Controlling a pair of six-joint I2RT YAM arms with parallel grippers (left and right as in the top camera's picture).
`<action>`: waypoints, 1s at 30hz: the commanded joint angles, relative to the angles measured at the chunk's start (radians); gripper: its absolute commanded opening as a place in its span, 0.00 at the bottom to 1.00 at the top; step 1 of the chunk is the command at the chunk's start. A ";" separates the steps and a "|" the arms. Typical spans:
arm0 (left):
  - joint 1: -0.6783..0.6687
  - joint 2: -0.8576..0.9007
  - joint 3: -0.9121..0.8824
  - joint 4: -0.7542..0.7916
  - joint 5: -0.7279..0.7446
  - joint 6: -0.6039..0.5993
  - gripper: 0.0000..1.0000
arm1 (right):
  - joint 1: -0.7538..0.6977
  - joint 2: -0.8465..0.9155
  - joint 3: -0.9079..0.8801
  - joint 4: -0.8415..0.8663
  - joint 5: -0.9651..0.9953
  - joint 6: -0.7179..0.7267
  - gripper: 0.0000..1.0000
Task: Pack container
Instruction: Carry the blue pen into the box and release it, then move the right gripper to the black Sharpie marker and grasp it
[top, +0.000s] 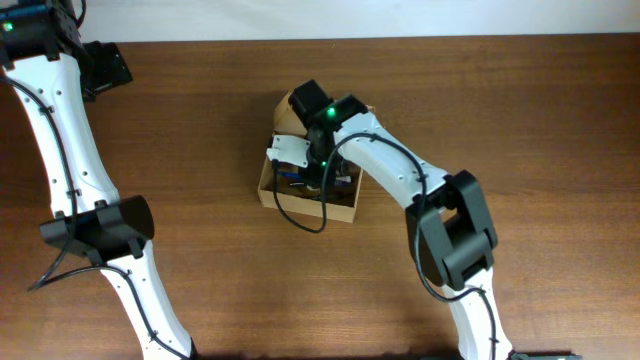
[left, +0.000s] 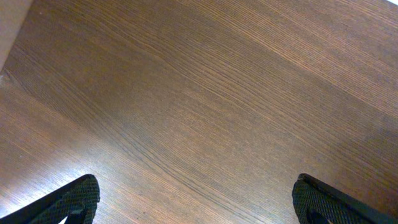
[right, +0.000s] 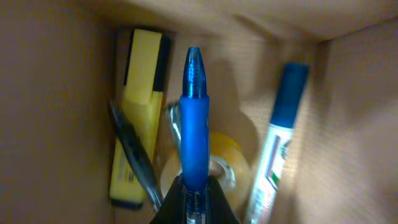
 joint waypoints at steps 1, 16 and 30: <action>0.004 -0.030 -0.004 0.000 -0.007 0.012 1.00 | 0.005 0.010 0.000 0.002 -0.016 0.053 0.73; 0.004 -0.030 -0.004 0.000 -0.007 0.012 1.00 | -0.010 -0.167 0.488 -0.309 0.218 0.298 0.60; 0.004 -0.030 -0.004 0.000 -0.007 0.012 1.00 | -0.743 -0.427 0.031 -0.122 0.150 0.564 0.59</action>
